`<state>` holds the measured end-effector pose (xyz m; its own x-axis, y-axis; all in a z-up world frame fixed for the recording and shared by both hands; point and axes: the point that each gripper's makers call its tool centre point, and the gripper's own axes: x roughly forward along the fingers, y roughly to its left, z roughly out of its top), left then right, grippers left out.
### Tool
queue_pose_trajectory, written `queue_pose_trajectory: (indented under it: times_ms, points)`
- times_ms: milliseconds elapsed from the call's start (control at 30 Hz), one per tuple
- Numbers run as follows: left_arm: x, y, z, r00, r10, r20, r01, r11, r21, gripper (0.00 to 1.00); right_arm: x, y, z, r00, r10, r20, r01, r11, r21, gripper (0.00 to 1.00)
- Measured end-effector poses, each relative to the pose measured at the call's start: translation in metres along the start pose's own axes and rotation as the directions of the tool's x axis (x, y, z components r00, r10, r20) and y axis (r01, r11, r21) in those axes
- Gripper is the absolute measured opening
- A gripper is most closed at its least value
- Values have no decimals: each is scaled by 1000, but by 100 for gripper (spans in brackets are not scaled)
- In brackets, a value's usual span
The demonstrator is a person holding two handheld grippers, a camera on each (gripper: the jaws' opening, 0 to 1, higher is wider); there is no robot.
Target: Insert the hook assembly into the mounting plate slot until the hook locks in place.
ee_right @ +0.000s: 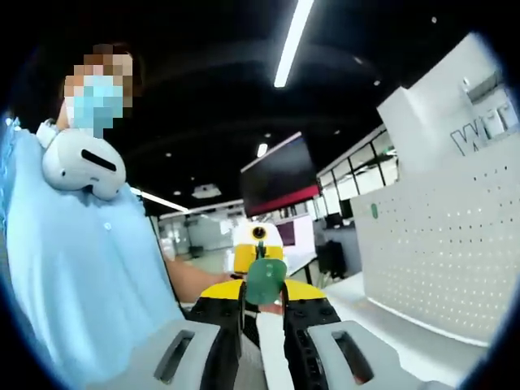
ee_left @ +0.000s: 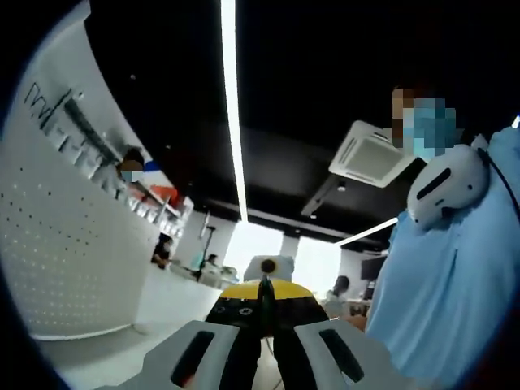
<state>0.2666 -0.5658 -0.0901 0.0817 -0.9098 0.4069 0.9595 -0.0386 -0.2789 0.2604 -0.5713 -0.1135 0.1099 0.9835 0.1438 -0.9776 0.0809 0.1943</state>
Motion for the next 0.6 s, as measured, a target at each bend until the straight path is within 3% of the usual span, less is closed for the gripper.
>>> queue_pose_trajectory:
  times_ms: [167,367,467,567,600]
  points:
    - [-1,1,-4,1000,3,-24,-3,1000,10,3,-2,-2,-3,1000,-8,-22,8,1000,0,15]
    - [-3,2,-10,993,5,-120,3,998,65,4,-3,-3,-7,999,-12,-46,12,1000,3,15]
    - [-4,3,-15,984,9,-179,9,995,98,4,-3,-3,-9,998,-14,-63,14,1000,1,15]
    - [-6,4,-25,962,18,-272,19,991,133,4,-3,-3,-10,997,-13,-70,13,1000,-1,15]
    - [-5,3,-25,962,17,-273,20,991,132,4,-2,-2,-10,997,-11,-71,11,1000,-1,15]
